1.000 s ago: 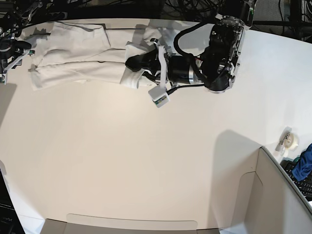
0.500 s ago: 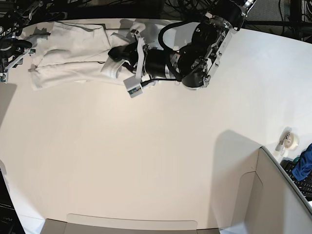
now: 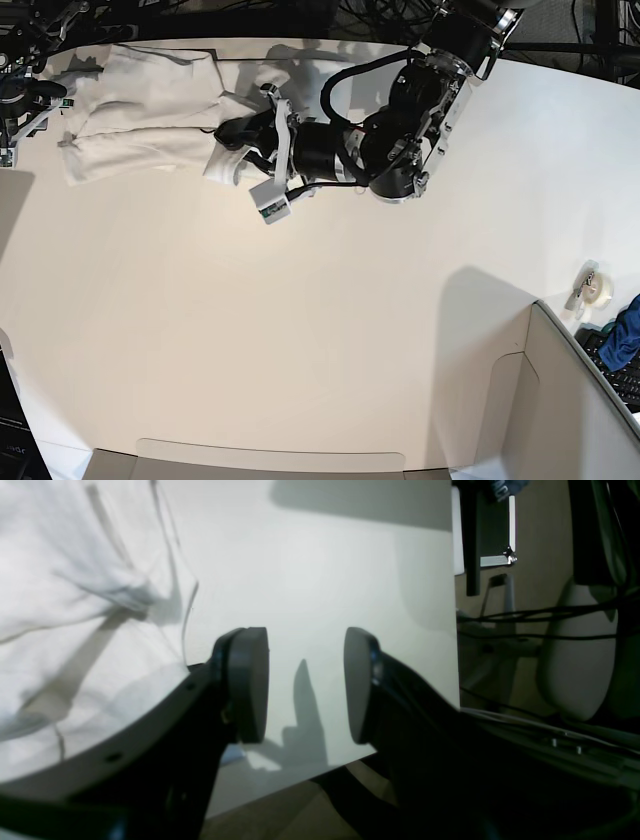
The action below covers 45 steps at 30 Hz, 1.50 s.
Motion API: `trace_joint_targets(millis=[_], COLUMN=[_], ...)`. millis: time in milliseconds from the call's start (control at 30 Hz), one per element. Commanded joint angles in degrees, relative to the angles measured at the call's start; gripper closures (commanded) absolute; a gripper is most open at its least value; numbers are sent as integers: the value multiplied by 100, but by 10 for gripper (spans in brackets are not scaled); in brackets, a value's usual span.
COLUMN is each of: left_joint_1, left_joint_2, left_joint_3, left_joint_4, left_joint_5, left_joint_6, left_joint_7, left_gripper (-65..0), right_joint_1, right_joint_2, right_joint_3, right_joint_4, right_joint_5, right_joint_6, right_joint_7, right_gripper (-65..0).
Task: Layout the t-shirt on the table in an organized manner, then fold the t-shirt properly
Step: 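Drag the strip's end with the left gripper toward the right gripper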
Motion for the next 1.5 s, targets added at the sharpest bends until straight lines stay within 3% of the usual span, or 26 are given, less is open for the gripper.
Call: trace_joint_targets(millis=[0,67,133,233,400,500,633,667,733,833,1000,1100,1267,1467], left_joint_1=[-112,-103,-6,64,55,47,91,99,117,354,363,363,319,-33], left_joint_2=[46,125,248,424,415,292,-77,-200,-376,-429,-411,-341,81,248], left_joint_3=[-18,-18,-35,-26,-62,-167,-527,-563,-563,-510,123,624,1486,1758], left_joint_4=[99,99,99,99,99,99,99,91,91,91,91,91,99,126], left_joint_5=[-100,-127,-92,-92,-109,-92,-74,-74,-74,-74,49,497,1517,1579], left_joint_6=[-40,-40,-40,-40,-40,-40,171,408,874,1190,1226,1234,1217,1173], left_joint_7=[-128,-137,-137,-137,-137,-128,-67,-67,-119,-181,-357,-374,-357,-383], left_gripper=[-134,-238,-301,-309,-308,-264,-10,0,-16,-6,0,0,0,0], right_joint_1=[33,33,33,33,33,33,33,33,33,33,42,42,16,7], right_joint_2=[70,70,70,70,70,70,61,61,0,-18,-44,-53,-62,-124], right_joint_3=[15,15,15,6,6,6,6,6,6,6,6,6,6,6], right_joint_4=[112,112,103,103,94,94,94,94,86,86,86,86,86,86], right_joint_5=[26,26,35,35,43,43,43,43,17,17,17,17,8,8], right_joint_6=[-12,-12,-12,-12,-12,-12,-12,-12,-12,-12,-12,-12,-12,-12], right_joint_7=[94,94,94,94,94,94,94,94,94,94,94,94,85,111], right_gripper=[-252,-252,-252,-252,-252,-252,-252,-252,-252,-252,-252,-252,-252,-252])
